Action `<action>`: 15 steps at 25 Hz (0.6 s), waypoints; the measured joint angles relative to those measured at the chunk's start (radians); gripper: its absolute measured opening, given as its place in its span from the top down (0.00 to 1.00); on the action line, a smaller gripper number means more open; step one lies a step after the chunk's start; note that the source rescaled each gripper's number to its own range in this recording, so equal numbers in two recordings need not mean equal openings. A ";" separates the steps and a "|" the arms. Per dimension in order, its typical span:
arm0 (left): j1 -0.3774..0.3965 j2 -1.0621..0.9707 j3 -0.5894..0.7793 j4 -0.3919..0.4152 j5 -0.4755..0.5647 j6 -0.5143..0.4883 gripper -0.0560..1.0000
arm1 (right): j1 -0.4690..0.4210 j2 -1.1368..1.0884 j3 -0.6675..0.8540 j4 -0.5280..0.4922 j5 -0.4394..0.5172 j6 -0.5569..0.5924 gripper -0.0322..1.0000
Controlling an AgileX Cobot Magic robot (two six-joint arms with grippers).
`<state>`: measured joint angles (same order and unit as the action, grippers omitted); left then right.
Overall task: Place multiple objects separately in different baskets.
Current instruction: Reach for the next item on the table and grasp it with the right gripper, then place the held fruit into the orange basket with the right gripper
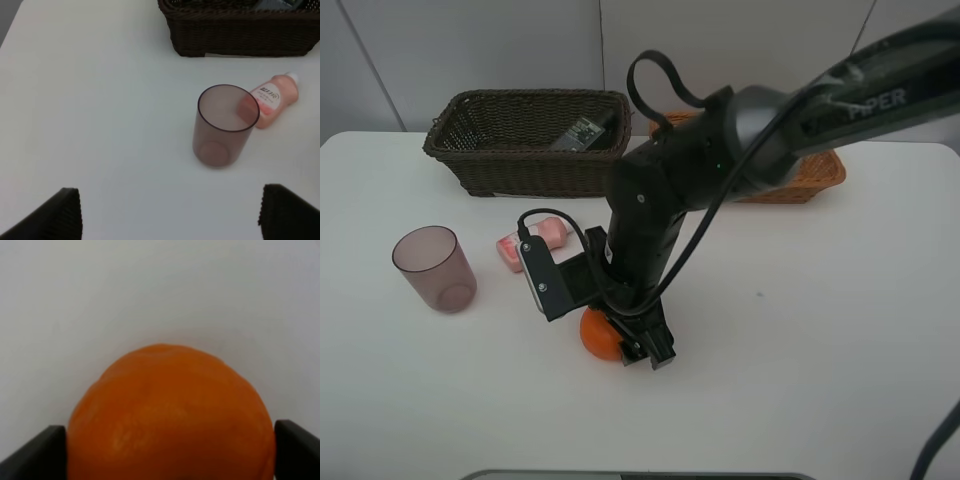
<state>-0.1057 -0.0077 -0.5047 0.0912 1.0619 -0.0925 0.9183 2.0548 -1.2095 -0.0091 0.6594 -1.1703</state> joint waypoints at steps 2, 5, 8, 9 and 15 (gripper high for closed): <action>0.000 0.000 0.000 0.000 0.000 0.000 0.08 | 0.000 0.000 0.000 0.000 -0.006 0.000 0.34; 0.000 0.000 0.000 0.000 0.000 0.000 0.08 | 0.000 0.000 0.000 0.000 -0.027 0.000 0.34; 0.000 0.000 0.000 0.000 0.000 0.000 0.08 | 0.000 0.000 0.000 0.000 -0.029 0.000 0.34; 0.000 0.000 0.000 0.000 0.000 0.000 0.08 | 0.000 0.000 0.000 0.000 -0.029 0.000 0.34; 0.000 0.000 0.000 0.000 0.000 0.000 0.08 | 0.000 0.000 0.000 0.000 -0.029 0.000 0.34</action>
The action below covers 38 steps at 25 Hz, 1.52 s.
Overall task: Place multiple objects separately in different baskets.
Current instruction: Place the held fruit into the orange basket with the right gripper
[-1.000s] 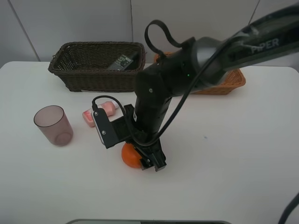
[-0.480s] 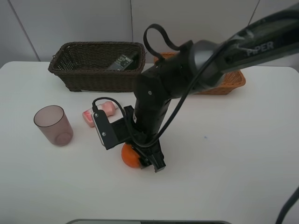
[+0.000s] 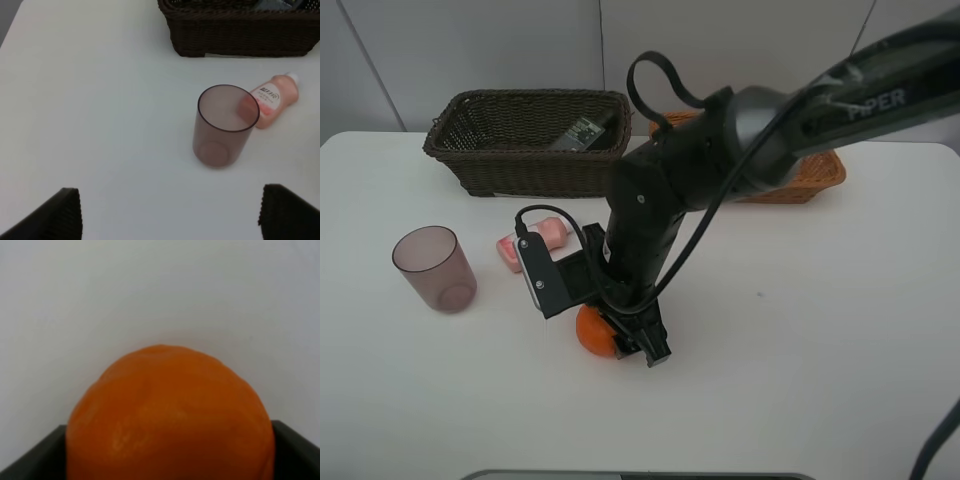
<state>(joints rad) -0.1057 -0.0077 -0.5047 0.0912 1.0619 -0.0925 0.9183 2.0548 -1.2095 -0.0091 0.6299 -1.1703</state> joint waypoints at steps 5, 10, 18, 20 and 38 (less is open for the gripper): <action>0.000 0.000 0.000 0.000 0.000 0.000 0.08 | 0.000 0.000 0.000 0.001 0.000 0.000 0.34; 0.000 0.000 0.000 0.000 0.000 0.000 0.08 | 0.000 -0.012 0.000 0.016 0.003 0.005 0.34; 0.000 0.000 0.000 0.000 0.000 0.000 0.08 | -0.053 -0.085 -0.131 0.028 0.116 0.290 0.34; 0.000 0.000 0.000 0.000 0.000 0.000 0.08 | -0.079 -0.090 -0.186 0.016 0.151 0.405 0.34; 0.000 0.000 0.000 0.000 0.000 0.000 0.08 | -0.459 -0.091 -0.426 -0.054 0.349 1.282 0.34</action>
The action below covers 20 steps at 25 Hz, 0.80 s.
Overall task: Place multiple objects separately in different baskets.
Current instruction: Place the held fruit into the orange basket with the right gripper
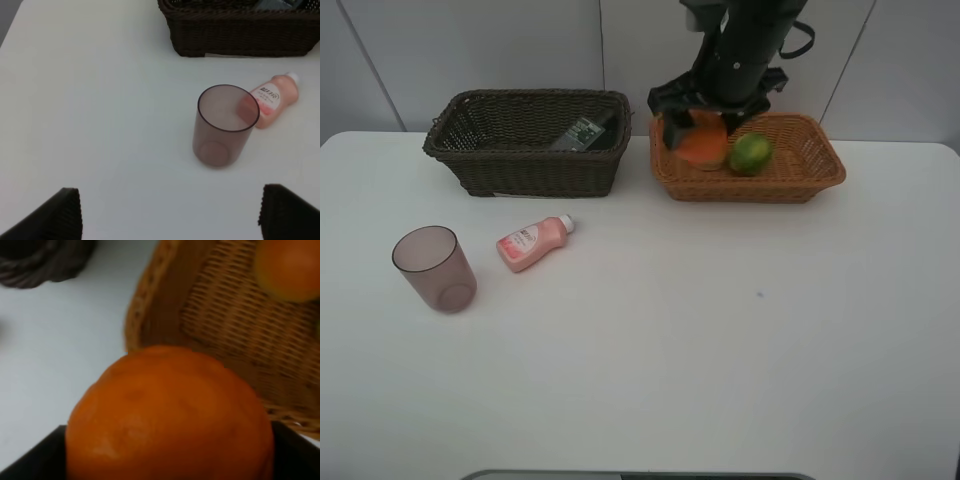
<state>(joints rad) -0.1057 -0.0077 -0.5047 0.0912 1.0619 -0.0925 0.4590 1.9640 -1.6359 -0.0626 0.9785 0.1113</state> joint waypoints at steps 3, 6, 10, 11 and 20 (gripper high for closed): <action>0.000 0.000 0.000 0.000 0.000 0.000 0.08 | -0.075 0.000 0.000 -0.022 0.002 0.093 0.34; 0.000 0.000 0.000 0.000 0.000 0.000 0.08 | -0.148 0.000 0.000 -0.049 0.001 0.153 0.34; 0.000 0.000 0.000 0.000 0.000 0.000 0.08 | -0.225 0.000 0.000 -0.058 -0.022 0.172 0.34; 0.000 0.000 0.000 0.000 0.000 0.000 0.08 | -0.242 0.003 0.000 -0.058 -0.031 0.174 0.34; 0.000 0.000 0.000 0.000 0.000 0.000 0.08 | -0.313 0.074 0.000 -0.078 -0.113 0.191 0.34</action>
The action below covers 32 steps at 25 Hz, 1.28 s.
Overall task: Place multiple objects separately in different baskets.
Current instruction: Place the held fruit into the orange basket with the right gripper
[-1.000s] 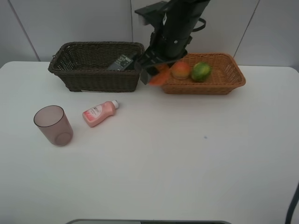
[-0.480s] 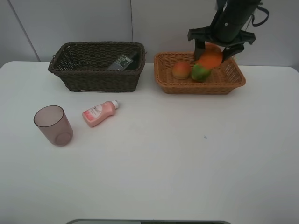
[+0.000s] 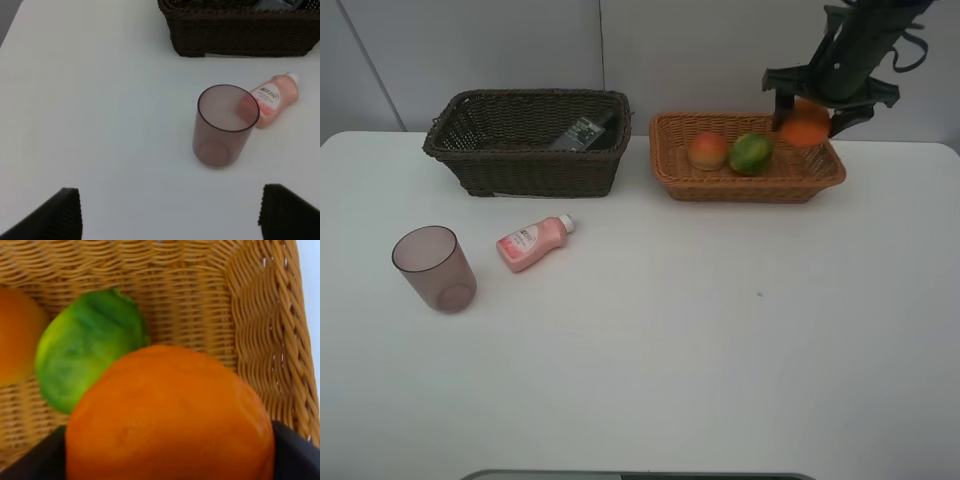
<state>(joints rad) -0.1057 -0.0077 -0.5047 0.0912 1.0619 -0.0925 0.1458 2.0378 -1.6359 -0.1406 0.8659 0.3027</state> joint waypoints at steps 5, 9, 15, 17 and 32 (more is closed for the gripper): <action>0.000 0.000 0.000 0.000 0.000 0.000 0.08 | -0.001 0.032 0.000 -0.024 -0.033 0.000 0.34; 0.000 0.000 0.000 0.000 0.000 0.000 0.08 | -0.001 0.036 0.027 -0.024 -0.082 0.001 0.34; 0.000 0.000 0.000 0.000 0.000 0.000 0.08 | -0.001 0.038 0.098 -0.025 -0.152 0.001 0.34; 0.000 0.000 0.000 0.000 0.000 0.000 0.08 | -0.001 0.038 0.101 -0.025 -0.158 0.001 0.34; 0.000 0.000 0.000 0.000 0.000 0.000 0.08 | -0.001 0.008 0.101 -0.070 -0.112 0.001 0.00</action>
<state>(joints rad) -0.1057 -0.0077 -0.5047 0.0912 1.0619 -0.0925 0.1451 2.0454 -1.5349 -0.2103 0.7536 0.3035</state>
